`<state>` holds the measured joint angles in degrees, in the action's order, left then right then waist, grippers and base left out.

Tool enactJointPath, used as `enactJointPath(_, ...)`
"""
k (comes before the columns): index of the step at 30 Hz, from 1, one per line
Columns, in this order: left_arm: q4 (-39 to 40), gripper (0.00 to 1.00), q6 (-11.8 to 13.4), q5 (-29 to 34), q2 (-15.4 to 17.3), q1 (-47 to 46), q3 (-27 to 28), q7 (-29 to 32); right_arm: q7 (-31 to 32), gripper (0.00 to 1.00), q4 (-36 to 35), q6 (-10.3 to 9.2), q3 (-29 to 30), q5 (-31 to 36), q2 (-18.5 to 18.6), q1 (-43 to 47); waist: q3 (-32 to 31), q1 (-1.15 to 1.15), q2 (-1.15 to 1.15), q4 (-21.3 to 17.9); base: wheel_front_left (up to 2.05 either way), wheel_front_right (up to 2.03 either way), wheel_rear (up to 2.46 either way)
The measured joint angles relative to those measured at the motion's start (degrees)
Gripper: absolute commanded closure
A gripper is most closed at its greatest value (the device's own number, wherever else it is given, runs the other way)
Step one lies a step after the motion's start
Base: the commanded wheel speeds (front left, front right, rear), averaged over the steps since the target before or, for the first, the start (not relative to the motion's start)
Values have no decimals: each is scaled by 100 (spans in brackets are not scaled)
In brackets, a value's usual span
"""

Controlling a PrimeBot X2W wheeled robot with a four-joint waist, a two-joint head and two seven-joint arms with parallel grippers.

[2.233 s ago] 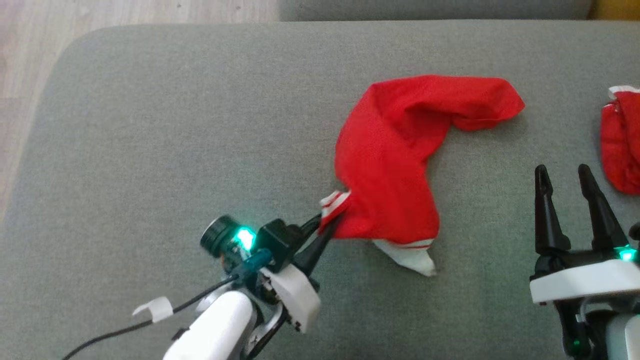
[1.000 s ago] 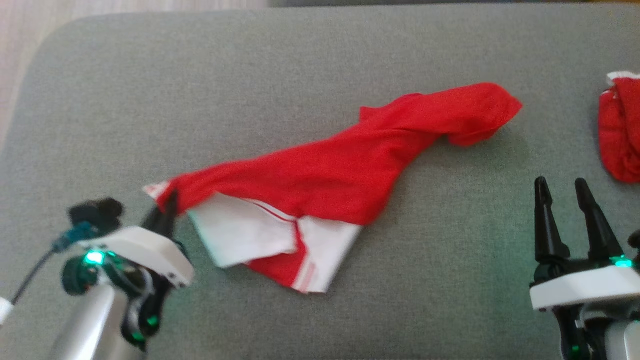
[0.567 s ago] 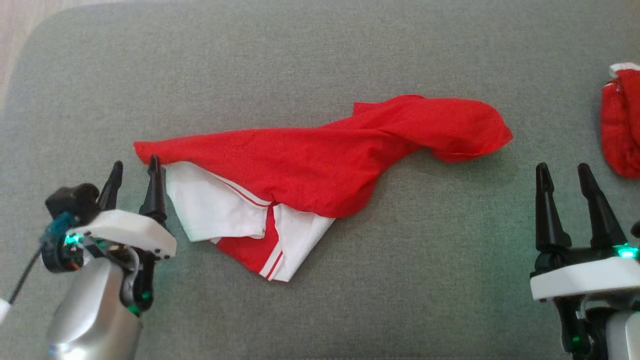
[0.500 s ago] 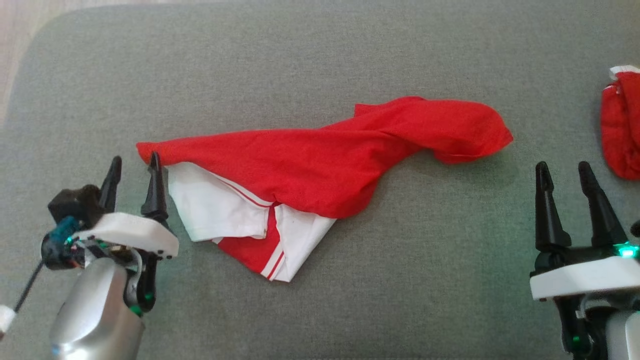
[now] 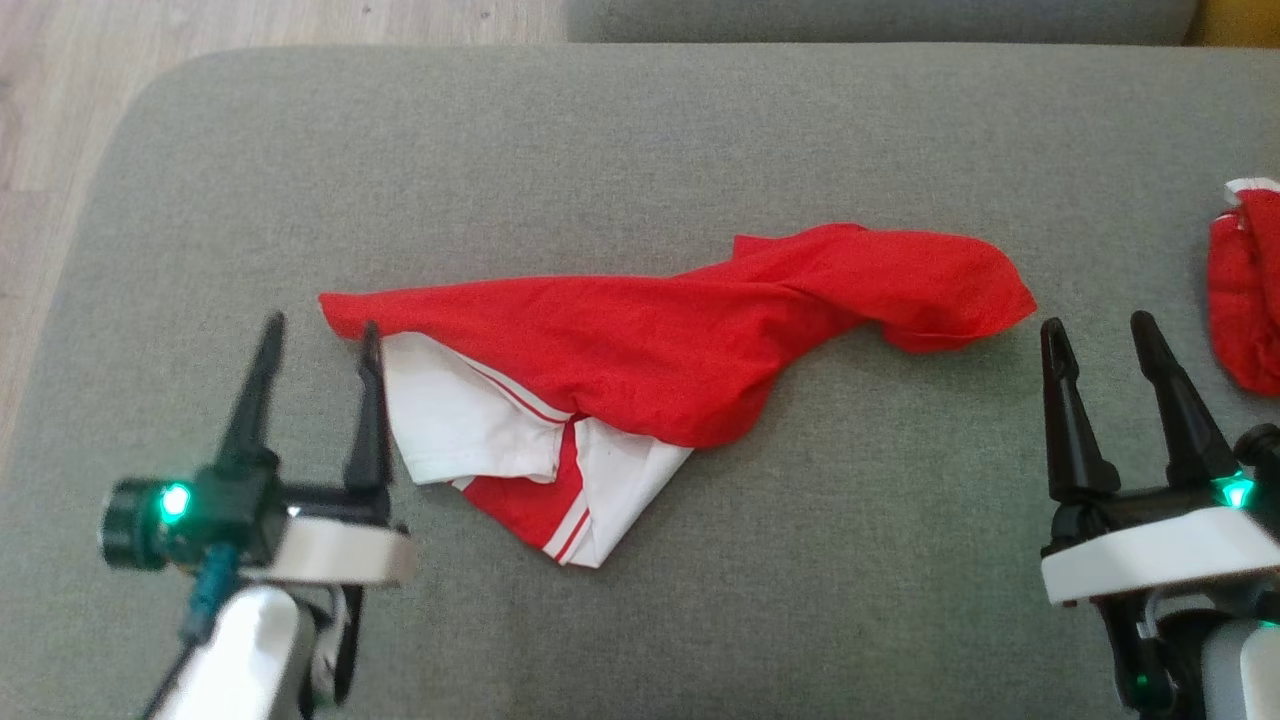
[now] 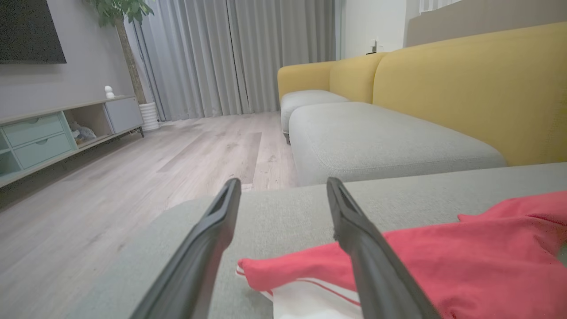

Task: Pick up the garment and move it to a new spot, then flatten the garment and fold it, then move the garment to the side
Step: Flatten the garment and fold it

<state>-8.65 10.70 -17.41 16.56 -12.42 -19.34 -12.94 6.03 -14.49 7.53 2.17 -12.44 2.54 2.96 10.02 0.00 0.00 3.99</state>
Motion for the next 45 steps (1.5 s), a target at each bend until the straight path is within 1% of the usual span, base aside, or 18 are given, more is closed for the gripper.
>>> enactJointPath(5,457,0,100,41,47,442,-192,390,55,0,-57,0,-2,-10,0,70,-64,0,0,10,0,0,0)
enactJointPath(11,613,0,148,26,102,490,-209,513,107,0,-83,0,-3,-10,0,157,-92,0,0,-8,0,0,0)
enactJointPath(17,705,0,149,24,134,484,-179,500,107,0,-125,0,5,-10,0,157,-80,0,0,-19,0,0,0)
enactJointPath(24,793,0,172,24,114,408,-113,34,107,0,-58,0,104,-19,0,157,3,0,0,33,0,0,0)
enactJointPath(28,789,0,159,32,42,293,-114,-85,156,0,331,0,237,-15,0,153,84,0,0,134,0,0,0)
enactJointPath(32,716,0,105,32,-62,189,-115,-134,168,0,891,0,208,-10,0,72,196,0,0,257,0,0,0)
enactJointPath(33,716,0,105,32,-62,189,-115,-134,168,0,891,0,208,-10,0,72,196,0,0,257,0,0,0)
enactJointPath(36,650,0,36,33,-146,137,-137,-136,201,0,1298,0,186,-10,0,-70,301,0,0,373,0,0,0)
enactJointPath(42,517,0,-24,34,-285,-56,-135,-153,114,0,2202,0,30,-66,1,-754,528,1,0,529,0,0,0)
enactJointPath(43,514,0,-65,42,-301,-67,-133,-153,93,0,2380,0,22,-77,1,-885,555,1,0,546,0,0,0)
enactJointPath(44,511,0,-69,62,-319,-76,-133,-153,78,0,2576,0,23,-78,1,-1015,576,1,0,566,0,0,0)
enactJointPath(45,503,0,-104,92,-360,-101,-131,-153,-15,0,2932,0,27,-121,3,-1240,606,1,0,605,0,0,0)
